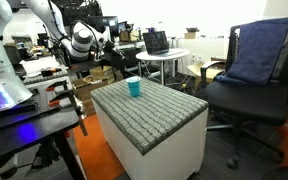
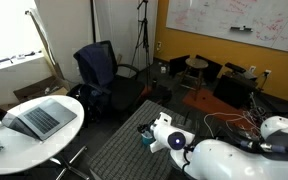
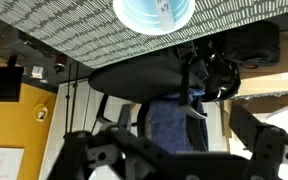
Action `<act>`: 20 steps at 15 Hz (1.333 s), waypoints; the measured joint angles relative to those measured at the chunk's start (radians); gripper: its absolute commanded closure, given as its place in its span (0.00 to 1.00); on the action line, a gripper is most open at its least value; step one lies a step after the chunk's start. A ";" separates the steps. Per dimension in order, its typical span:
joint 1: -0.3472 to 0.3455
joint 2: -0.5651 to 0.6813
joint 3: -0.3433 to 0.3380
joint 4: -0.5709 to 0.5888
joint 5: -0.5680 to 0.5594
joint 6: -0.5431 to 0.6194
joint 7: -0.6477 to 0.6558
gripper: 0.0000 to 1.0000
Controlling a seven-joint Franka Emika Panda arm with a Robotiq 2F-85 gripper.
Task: Put the marker inside the blue cup
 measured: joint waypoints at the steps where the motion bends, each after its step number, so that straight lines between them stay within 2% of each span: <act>1: -0.027 -0.037 0.017 -0.010 0.000 0.047 -0.036 0.00; 3: -0.046 -0.111 0.013 -0.003 -0.082 0.049 -0.044 0.00; 5: -0.057 -0.200 0.020 0.016 -0.116 0.044 -0.096 0.00; 7: -0.073 -0.293 0.020 0.026 -0.214 0.044 -0.096 0.00; 9: -0.106 -0.383 0.027 0.027 -0.308 0.043 -0.096 0.00; 10: -0.140 -0.430 0.054 0.025 -0.308 0.043 -0.135 0.00; 12: -0.244 -0.525 0.152 0.021 -0.270 0.043 -0.268 0.00; 15: -0.457 -0.646 0.353 -0.004 -0.228 0.041 -0.434 0.00; 16: -0.521 -0.674 0.403 -0.017 -0.263 0.040 -0.442 0.00; 20: -0.718 -0.725 0.527 -0.068 -0.447 0.040 -0.387 0.00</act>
